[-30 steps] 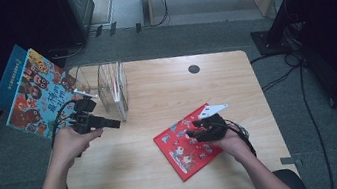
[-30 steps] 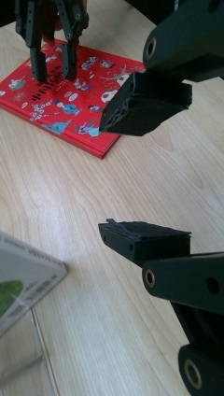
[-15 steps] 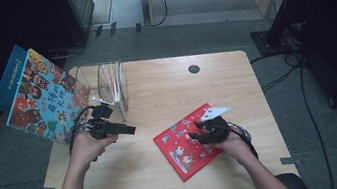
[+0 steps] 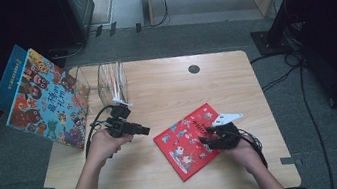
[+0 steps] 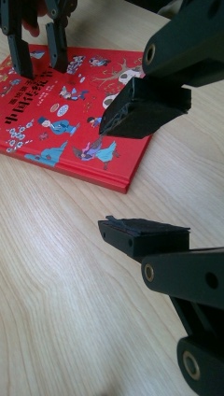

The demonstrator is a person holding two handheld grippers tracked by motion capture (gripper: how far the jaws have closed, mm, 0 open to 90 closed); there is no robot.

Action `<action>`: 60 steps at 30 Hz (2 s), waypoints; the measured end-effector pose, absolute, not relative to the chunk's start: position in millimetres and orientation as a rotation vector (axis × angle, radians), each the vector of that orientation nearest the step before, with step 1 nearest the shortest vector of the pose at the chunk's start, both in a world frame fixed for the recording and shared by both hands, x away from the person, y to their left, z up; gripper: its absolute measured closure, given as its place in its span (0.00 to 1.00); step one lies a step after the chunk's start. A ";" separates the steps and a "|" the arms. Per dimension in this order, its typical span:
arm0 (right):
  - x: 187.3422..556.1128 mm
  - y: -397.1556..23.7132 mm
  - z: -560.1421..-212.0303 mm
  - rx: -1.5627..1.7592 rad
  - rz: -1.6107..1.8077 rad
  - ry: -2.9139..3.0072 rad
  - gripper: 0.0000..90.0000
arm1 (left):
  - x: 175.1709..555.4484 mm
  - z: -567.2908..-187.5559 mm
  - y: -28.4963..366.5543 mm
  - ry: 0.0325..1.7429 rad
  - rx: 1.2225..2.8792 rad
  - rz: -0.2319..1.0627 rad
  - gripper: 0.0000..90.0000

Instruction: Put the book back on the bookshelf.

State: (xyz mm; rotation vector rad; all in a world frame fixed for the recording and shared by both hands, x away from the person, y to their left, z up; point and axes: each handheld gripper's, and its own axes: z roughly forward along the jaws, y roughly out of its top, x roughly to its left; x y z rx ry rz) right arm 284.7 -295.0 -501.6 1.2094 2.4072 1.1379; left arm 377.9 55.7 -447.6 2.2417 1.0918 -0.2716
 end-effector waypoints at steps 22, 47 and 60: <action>251.2 -333.8 -504.0 1.360 1.095 2.286 0.65 | 392.4 -486.1 20.5 0.956 2.280 -0.315 0.59; 236.6 -348.5 -501.6 1.455 1.040 2.248 0.89 | 389.0 -492.4 8.4 0.929 2.342 -0.356 0.59; 234.7 -351.6 -502.9 1.494 1.002 2.281 0.95 | 387.0 -491.9 8.5 0.949 2.357 -0.376 0.58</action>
